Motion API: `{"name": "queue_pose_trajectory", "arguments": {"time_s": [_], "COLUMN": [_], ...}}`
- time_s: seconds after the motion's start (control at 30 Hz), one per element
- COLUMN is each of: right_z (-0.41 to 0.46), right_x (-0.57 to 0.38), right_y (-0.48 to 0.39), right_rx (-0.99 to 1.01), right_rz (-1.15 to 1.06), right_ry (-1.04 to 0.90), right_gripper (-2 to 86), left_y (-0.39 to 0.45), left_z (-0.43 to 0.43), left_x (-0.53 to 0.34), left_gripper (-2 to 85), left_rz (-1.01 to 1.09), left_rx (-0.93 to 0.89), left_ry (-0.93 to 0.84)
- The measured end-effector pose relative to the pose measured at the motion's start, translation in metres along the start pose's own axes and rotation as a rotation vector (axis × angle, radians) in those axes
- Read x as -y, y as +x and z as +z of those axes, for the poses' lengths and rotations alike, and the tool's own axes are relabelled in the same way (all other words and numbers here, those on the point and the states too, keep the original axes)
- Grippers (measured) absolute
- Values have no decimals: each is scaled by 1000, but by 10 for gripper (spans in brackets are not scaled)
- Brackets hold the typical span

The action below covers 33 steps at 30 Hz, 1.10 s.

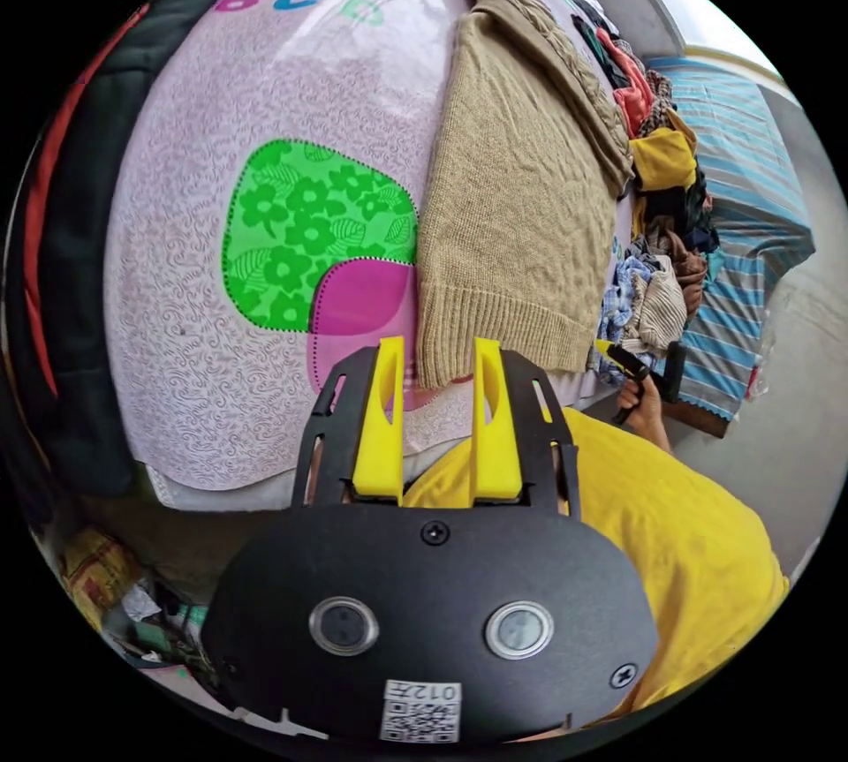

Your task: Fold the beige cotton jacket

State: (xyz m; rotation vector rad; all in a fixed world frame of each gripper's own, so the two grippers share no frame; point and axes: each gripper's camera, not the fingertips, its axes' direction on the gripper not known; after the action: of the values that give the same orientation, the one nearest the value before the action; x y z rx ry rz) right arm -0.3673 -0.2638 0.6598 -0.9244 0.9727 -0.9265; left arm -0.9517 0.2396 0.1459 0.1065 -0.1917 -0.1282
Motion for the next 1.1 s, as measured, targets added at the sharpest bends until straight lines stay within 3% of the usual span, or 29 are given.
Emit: {"name": "queue_pose_trajectory", "arguments": {"time_s": [0.2, 0.67, 1.1], "right_z": [-6, -58, -149], "right_x": [-20, -51, -104], "right_y": [27, 18, 25], "right_rx": [179, 193, 206], "right_rz": [87, 61, 5], "right_ry": [-39, -75, -130], "right_gripper": [64, 26, 24], "left_y": [-20, -36, -73], "left_z": [9, 9, -5], "left_x": [-5, -20, -94], "left_gripper": [77, 19, 5], "left_rz": [0, 115, 117], "left_rx": [-5, 21, -127], "left_ry": [-18, -46, -90]}}
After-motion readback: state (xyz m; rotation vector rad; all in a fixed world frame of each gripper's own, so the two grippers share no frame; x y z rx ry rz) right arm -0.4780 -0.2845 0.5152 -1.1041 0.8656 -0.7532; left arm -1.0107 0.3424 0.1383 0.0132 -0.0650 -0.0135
